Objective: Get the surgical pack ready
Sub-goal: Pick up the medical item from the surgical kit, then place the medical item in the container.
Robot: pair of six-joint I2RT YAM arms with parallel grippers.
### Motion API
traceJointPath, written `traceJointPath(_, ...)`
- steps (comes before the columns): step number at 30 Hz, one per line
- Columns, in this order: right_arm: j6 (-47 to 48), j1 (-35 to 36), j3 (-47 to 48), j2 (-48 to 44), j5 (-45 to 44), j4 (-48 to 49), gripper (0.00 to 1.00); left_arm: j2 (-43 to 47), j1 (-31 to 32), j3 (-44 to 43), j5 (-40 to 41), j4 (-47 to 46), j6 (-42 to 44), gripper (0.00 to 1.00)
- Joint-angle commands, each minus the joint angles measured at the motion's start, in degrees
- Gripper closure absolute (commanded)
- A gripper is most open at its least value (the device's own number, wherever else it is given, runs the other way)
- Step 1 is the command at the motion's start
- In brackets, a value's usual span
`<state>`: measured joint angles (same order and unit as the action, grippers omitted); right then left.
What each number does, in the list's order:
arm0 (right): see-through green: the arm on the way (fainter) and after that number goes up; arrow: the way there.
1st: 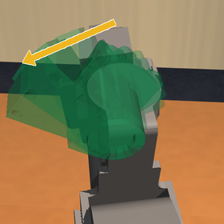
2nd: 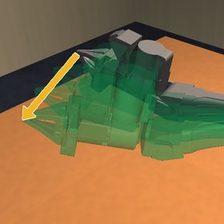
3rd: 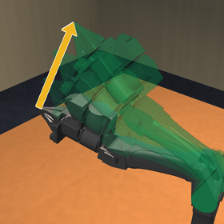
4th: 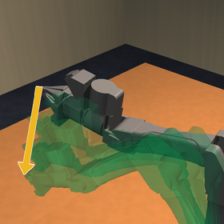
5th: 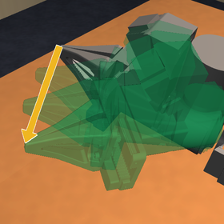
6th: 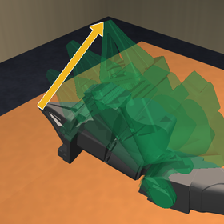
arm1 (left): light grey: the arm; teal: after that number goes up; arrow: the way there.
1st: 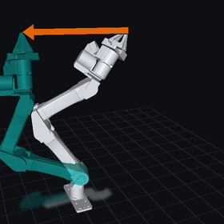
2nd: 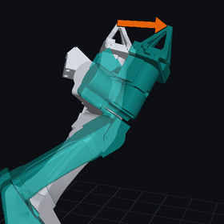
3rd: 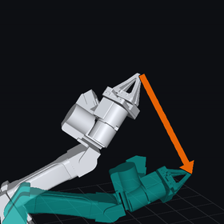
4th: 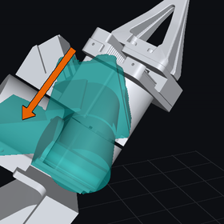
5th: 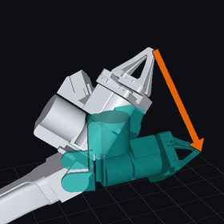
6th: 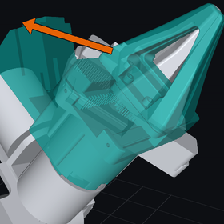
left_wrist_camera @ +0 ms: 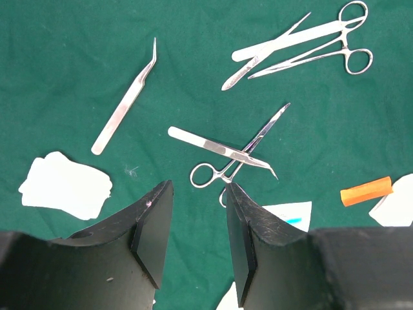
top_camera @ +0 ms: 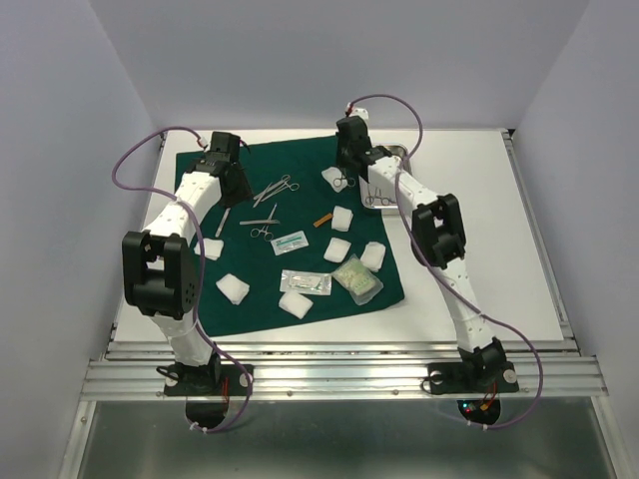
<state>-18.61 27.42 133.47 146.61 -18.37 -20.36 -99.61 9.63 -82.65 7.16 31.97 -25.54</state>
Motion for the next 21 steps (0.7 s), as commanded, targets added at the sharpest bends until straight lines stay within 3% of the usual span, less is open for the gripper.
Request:
traceJointPath(1, -1.2, -0.3, -1.0, -7.1, 1.2, 3.7, 0.96, 0.7, -0.2, -2.2, 0.1, 0.0, 0.8, 0.51)
traceJointPath(11, 2.6, -0.3, -8.0, -15.5, -2.6, 4.1, 0.96, 2.1, -0.2, -1.8, 0.3, 0.4, 0.6, 0.51)
traceJointPath(21, 6.6, -5.4, -18.8, -22.2, -1.3, 6.7, 0.96, 2.5, -0.2, -2.4, -0.7, 0.5, 0.7, 0.51)
